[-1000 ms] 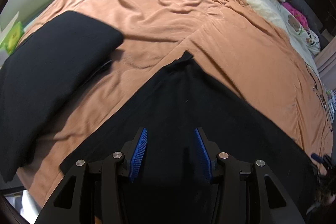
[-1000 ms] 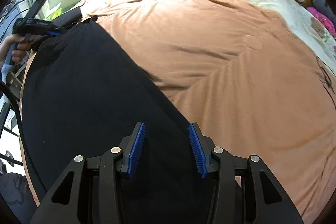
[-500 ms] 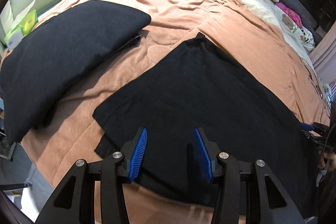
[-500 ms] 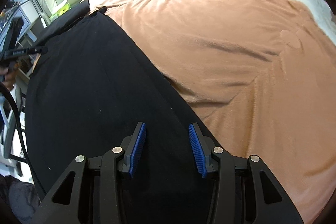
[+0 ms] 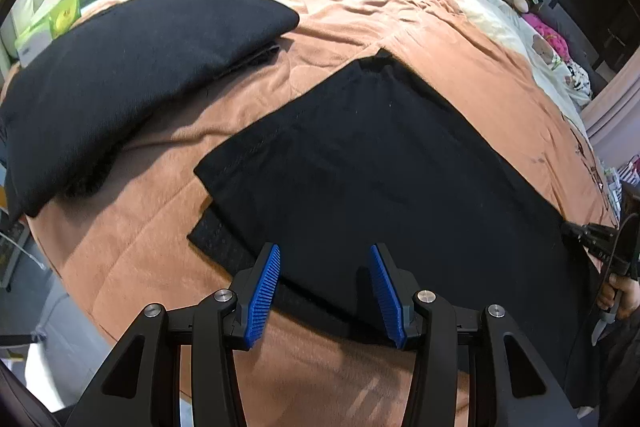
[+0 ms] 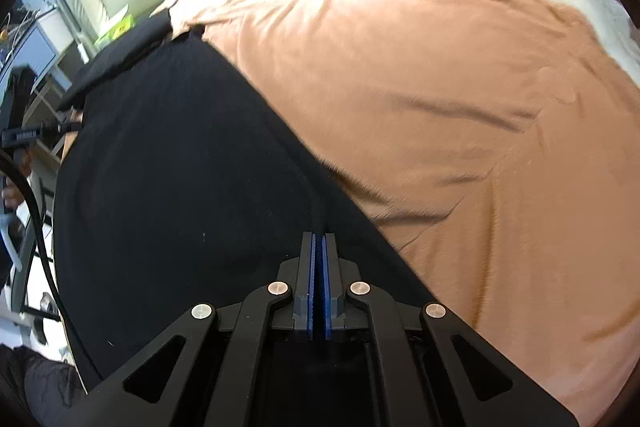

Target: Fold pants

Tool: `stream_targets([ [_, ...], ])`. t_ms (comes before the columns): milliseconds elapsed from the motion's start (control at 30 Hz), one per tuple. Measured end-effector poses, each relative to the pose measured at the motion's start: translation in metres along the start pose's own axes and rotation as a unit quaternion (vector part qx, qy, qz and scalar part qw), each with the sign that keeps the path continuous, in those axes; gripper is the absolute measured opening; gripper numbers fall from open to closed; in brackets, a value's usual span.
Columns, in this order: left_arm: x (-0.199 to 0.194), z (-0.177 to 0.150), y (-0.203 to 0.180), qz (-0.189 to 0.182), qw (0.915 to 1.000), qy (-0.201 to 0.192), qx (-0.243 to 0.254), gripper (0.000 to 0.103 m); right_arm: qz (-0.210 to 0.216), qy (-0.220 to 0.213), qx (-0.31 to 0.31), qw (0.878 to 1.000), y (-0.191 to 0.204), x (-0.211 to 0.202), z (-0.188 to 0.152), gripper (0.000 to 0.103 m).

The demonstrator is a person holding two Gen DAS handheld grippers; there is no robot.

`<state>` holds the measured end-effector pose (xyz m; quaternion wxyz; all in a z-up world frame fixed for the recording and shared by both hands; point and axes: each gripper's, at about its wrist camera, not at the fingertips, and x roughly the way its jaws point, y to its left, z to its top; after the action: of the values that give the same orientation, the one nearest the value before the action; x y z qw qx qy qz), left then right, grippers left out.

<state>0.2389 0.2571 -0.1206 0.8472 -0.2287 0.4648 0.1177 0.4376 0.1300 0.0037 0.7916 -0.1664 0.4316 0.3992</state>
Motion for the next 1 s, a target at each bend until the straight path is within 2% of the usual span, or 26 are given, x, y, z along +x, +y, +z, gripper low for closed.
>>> stream_targets([
  [100,-0.001,-0.005,0.002,-0.005,1.0,0.001,-0.008,0.049,-0.03,-0.008,-0.001,1.0,0.003,-0.004,0.004,0.0],
  [267,-0.006,-0.013,0.014,-0.025,0.9987,0.001,-0.044,0.049,-0.068,0.004,-0.009,0.998,0.007,0.007,0.006,0.0],
  [500,-0.008,-0.029,0.034,-0.07,0.992,0.016,-0.104,0.051,-0.111,0.026,-0.022,0.993,0.022,0.034,0.006,0.0],
  [533,-0.008,-0.032,0.036,-0.081,0.9904,0.018,-0.111,0.052,-0.112,0.026,-0.022,0.993,0.021,0.034,0.007,0.0],
  [600,-0.01,-0.036,0.037,-0.097,0.9881,0.014,-0.119,0.063,-0.113,0.024,-0.02,0.993,0.023,0.033,0.008,0.0],
  [667,-0.007,-0.037,0.035,-0.107,0.9868,0.012,-0.121,0.066,-0.115,0.022,-0.021,0.993,0.025,0.03,0.008,0.0],
  [833,0.006,-0.023,0.045,-0.124,0.9798,-0.008,-0.157,0.066,-0.117,0.026,-0.015,0.993,0.026,0.026,0.006,0.0],
  [967,0.009,-0.009,0.057,-0.121,0.9767,-0.023,-0.175,0.065,-0.114,0.018,-0.008,0.993,0.03,0.014,0.001,0.002],
  [1000,0.009,-0.006,0.059,-0.118,0.9769,-0.025,-0.177,0.059,-0.109,0.014,-0.002,0.994,0.031,0.008,-0.001,0.004],
])
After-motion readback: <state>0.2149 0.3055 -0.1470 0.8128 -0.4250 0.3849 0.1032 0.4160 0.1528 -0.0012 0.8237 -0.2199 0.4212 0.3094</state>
